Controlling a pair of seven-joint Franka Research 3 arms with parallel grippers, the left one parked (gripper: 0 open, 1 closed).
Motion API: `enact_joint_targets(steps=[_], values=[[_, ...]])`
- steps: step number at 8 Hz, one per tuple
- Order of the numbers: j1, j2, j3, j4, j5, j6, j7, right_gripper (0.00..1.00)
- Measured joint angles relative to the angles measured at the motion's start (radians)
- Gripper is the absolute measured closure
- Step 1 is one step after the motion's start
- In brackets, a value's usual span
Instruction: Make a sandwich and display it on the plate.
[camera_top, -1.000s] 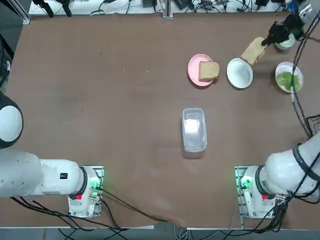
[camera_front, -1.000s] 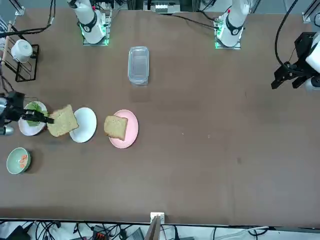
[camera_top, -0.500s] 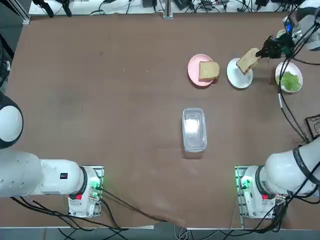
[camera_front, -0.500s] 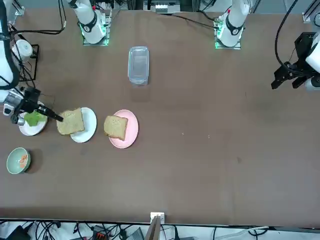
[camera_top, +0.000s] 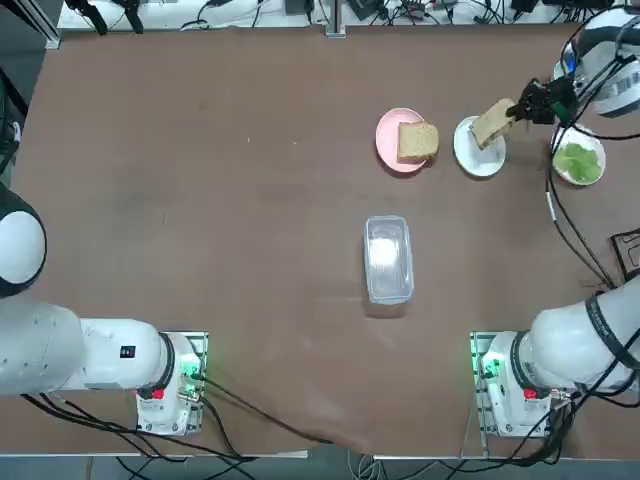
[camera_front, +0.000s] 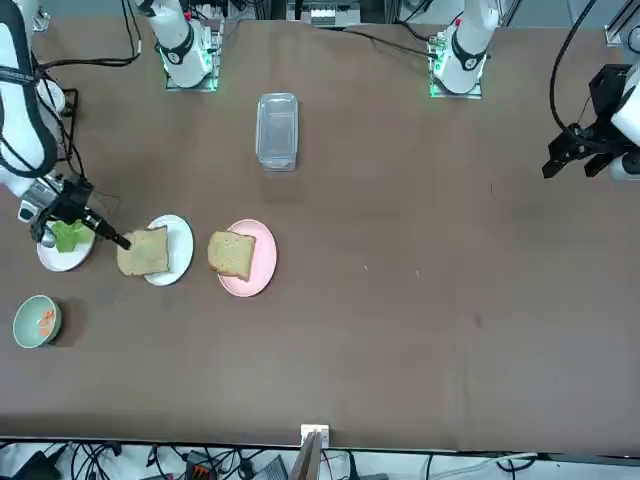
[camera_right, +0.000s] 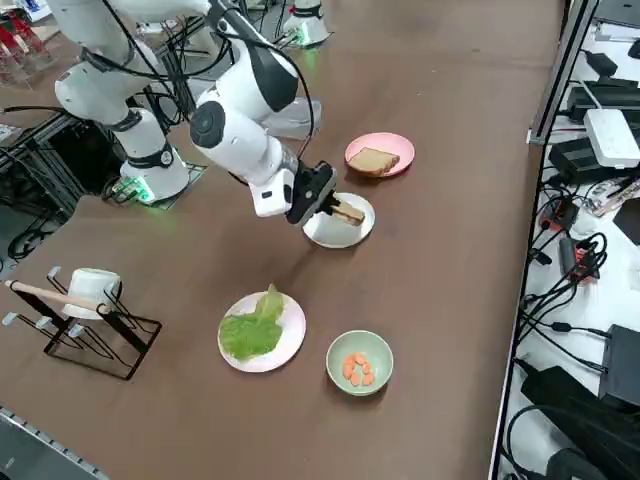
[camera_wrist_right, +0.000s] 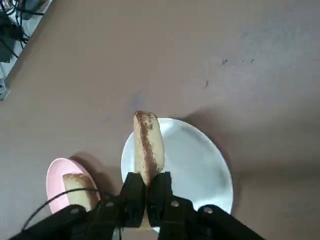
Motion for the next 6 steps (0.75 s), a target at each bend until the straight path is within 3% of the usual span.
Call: enact_joint_targets(steps=[6], values=[[0.001, 0.011, 0.0, -0.02, 0.124, -0.041, -0.072, 0.93]])
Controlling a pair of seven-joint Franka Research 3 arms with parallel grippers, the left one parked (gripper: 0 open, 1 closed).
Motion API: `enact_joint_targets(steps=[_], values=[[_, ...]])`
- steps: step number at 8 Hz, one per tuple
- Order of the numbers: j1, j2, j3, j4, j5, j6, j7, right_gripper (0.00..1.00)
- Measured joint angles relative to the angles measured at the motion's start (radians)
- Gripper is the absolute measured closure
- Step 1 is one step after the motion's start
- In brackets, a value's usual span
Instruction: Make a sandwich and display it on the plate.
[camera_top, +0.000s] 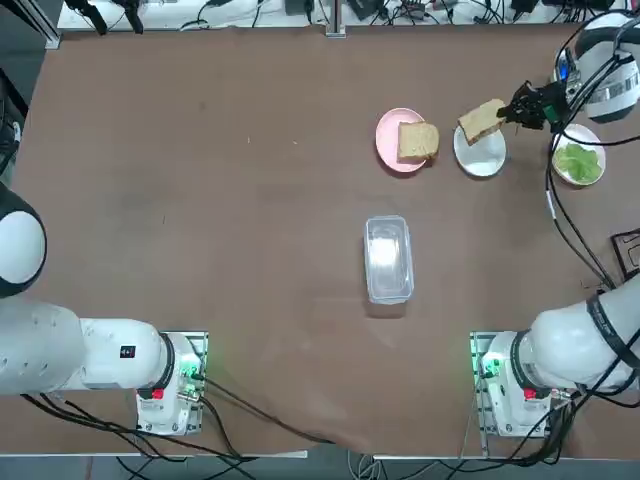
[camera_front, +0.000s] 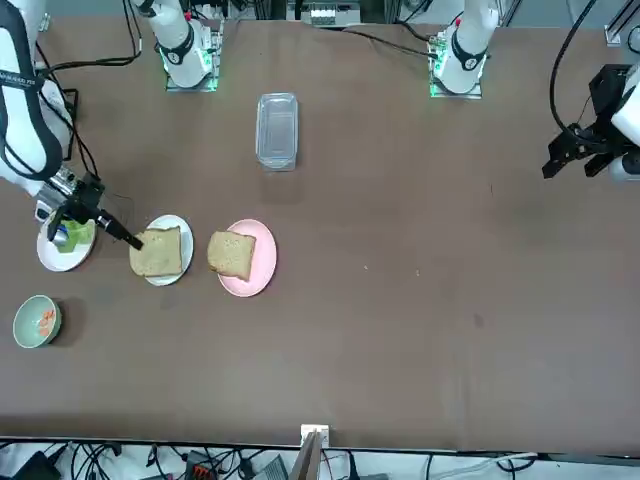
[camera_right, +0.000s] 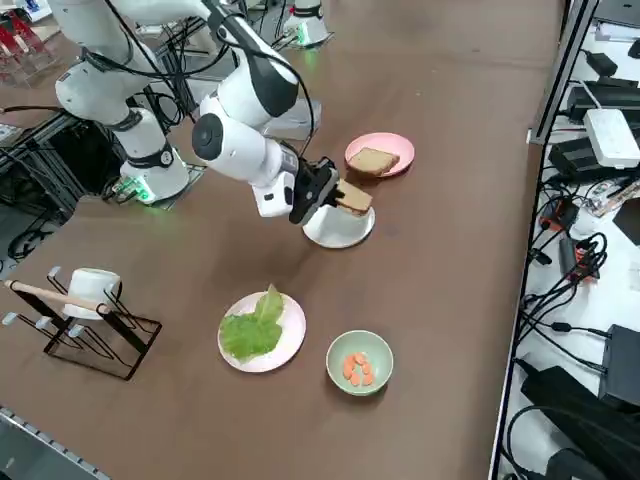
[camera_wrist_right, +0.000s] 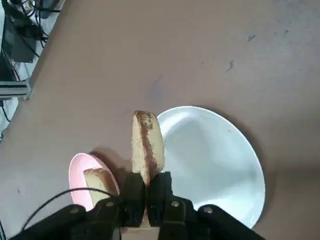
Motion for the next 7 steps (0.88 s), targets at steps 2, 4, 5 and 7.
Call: enact_joint_targets(steps=[2, 4, 5, 7], values=[[-0.006, 0.01, -0.003, -0.001, 0.008, -0.008, -0.01, 0.93], [-0.006, 0.018, -0.002, -0.001, 0.017, -0.009, -0.02, 0.93], [-0.007, 0.023, -0.002, -0.001, 0.021, -0.009, -0.024, 0.93], [-0.007, 0.028, -0.002, -0.001, 0.036, -0.009, -0.042, 0.93]])
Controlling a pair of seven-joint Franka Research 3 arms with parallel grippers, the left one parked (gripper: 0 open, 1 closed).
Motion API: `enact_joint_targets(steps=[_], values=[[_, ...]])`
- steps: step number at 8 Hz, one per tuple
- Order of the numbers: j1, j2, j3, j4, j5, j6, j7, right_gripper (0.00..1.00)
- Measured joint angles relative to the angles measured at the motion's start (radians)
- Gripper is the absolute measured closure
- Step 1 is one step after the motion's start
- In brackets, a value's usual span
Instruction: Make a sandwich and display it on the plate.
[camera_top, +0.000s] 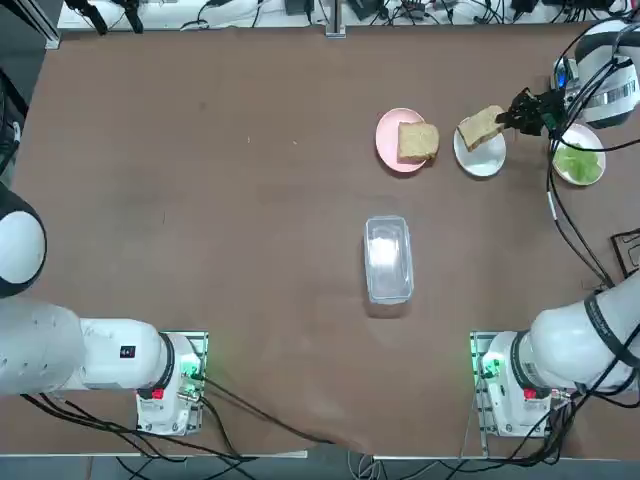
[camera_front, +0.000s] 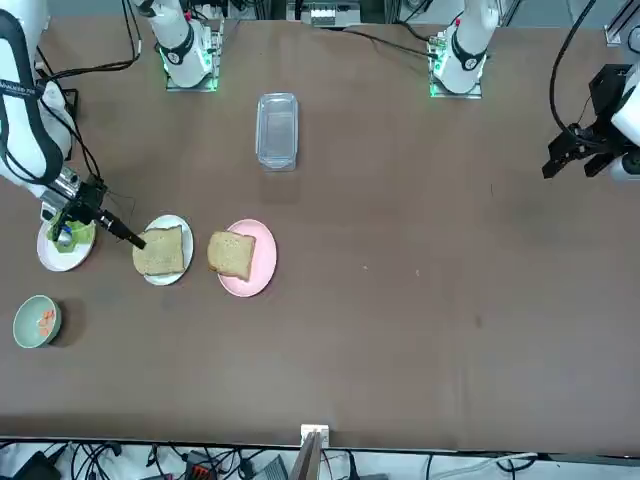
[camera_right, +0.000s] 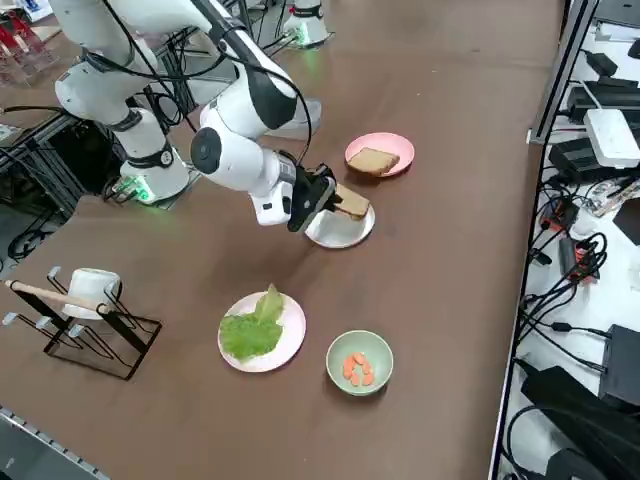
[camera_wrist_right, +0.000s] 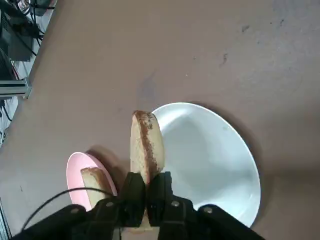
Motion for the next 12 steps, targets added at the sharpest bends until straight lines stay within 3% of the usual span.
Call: enact_joint_targets(steps=[4, 5, 6, 10, 12], values=[[-0.004, 0.021, 0.0, 0.0, 0.003, 0.0, -0.057, 0.9], [-0.006, 0.023, 0.0, 0.0, 0.003, 0.0, -0.084, 0.85], [-0.01, 0.027, -0.002, 0.0, 0.003, 0.0, -0.11, 0.77], [-0.027, 0.031, -0.006, 0.004, 0.003, -0.008, -0.147, 0.04], [-0.042, 0.028, -0.011, 0.015, 0.0, -0.008, -0.153, 0.0]])
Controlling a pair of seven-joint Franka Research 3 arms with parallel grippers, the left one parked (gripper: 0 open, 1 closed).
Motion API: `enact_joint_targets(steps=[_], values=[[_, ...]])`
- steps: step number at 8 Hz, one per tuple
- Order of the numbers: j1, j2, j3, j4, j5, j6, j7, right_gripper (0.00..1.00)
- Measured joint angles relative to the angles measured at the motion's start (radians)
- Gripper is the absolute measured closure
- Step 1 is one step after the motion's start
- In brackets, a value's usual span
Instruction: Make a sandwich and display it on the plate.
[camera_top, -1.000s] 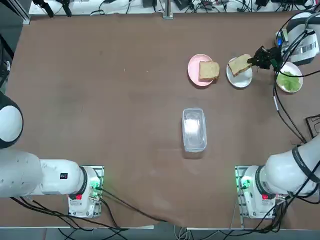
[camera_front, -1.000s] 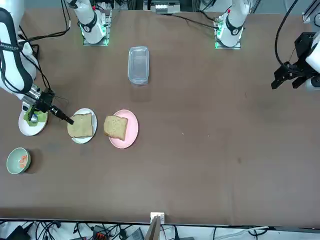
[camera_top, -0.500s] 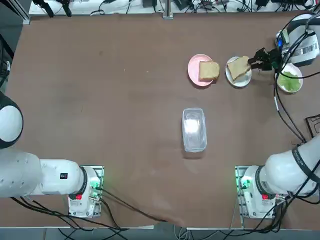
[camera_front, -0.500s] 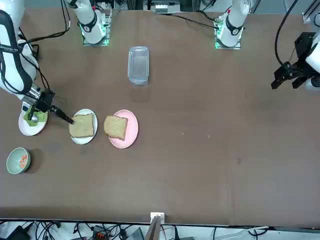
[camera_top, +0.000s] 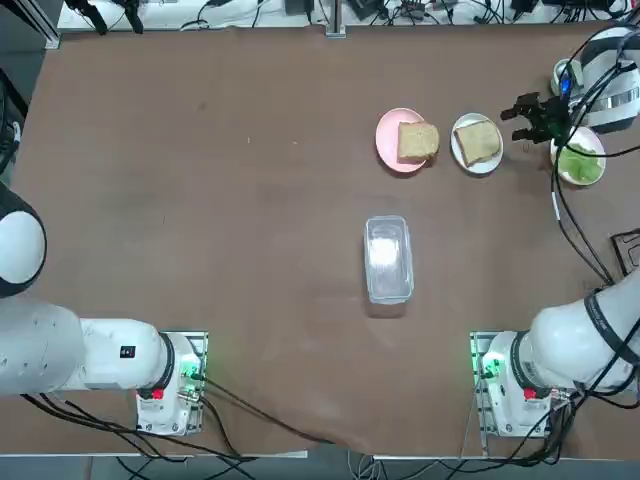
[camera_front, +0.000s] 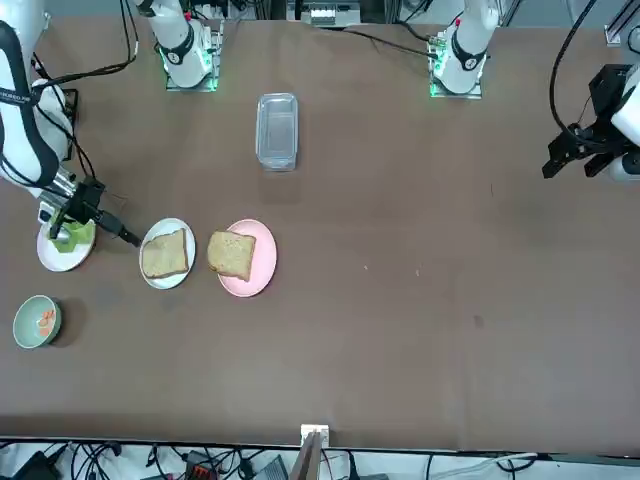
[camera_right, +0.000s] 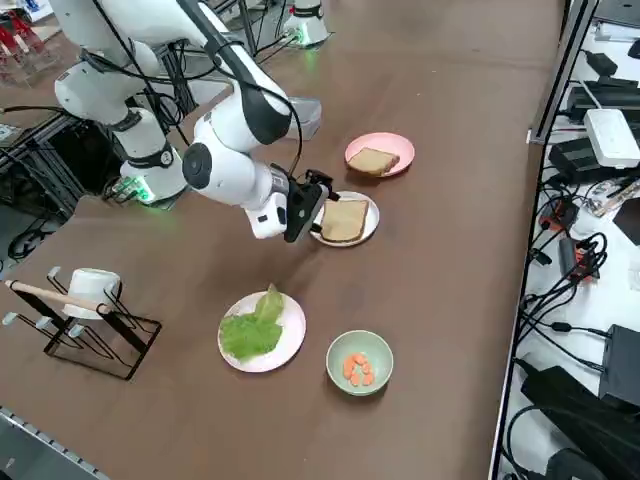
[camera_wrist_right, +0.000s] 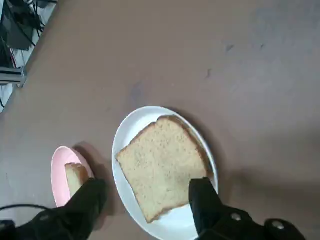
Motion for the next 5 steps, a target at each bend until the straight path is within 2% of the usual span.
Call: enact_joint_targets(steps=[1, 2, 5], values=[[-0.006, -0.005, -0.009, 0.017, -0.03, 0.0, -0.005, 0.0], [-0.013, -0.01, -0.025, 0.045, -0.109, 0.0, -0.008, 0.0], [-0.061, -0.002, -0.049, 0.168, -0.412, -0.001, -0.014, 0.0]])
